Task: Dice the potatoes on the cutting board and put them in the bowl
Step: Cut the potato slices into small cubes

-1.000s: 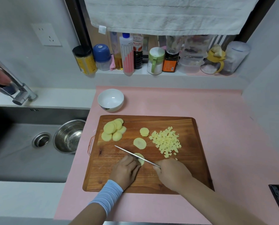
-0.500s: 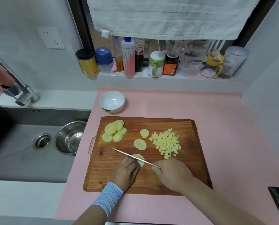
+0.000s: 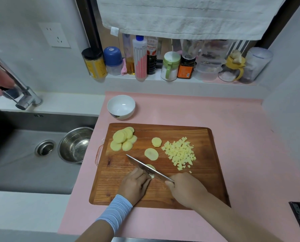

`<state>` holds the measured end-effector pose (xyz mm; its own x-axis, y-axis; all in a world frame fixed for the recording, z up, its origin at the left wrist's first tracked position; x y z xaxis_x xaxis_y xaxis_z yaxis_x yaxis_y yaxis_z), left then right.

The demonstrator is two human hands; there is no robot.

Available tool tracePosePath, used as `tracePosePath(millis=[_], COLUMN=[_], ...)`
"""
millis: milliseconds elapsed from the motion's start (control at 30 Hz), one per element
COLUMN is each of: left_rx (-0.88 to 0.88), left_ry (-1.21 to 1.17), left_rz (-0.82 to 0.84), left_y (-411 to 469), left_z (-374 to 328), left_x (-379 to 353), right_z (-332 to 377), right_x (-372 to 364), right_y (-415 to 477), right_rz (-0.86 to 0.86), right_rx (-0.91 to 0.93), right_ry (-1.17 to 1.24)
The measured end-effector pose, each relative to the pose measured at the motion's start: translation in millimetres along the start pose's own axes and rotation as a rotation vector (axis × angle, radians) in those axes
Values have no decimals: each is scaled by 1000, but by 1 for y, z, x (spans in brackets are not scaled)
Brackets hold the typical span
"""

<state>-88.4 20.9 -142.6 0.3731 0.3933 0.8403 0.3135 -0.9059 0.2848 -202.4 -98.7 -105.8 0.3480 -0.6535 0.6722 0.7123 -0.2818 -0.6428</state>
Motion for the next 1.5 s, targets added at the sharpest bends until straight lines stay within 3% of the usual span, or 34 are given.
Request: tracePosePath(millis=[633, 1167, 1367, 1500], left_rx=[44, 23, 21, 190], left_ry=[-22, -64, -127, -264], left_rz=[-21, -43, 54, 32], left_y=[-3, -5, -4, -2], left_z=[3, 1, 3, 25], left_x=[-3, 0, 1, 21], right_z=[10, -1, -4, -20], right_x=[2, -6, 0, 17], right_y=[-15, 3, -4, -13], right_rz=[-64, -17, -10, -76], right_rx=[26, -8, 53, 71], right_ry=[-32, 61, 186, 274])
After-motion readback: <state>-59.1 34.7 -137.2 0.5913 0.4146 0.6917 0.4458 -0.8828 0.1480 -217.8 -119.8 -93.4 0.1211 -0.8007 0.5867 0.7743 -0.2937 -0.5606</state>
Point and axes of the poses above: each hand's wrist, its own y-axis towards the middle knuckle, its own x-axis out of the back of the hand, z = x × y, the point moved 9 cm from there along y, towards the middle knuckle, and after that the axes turned 12 degrees about z, right-handed, at the moved point
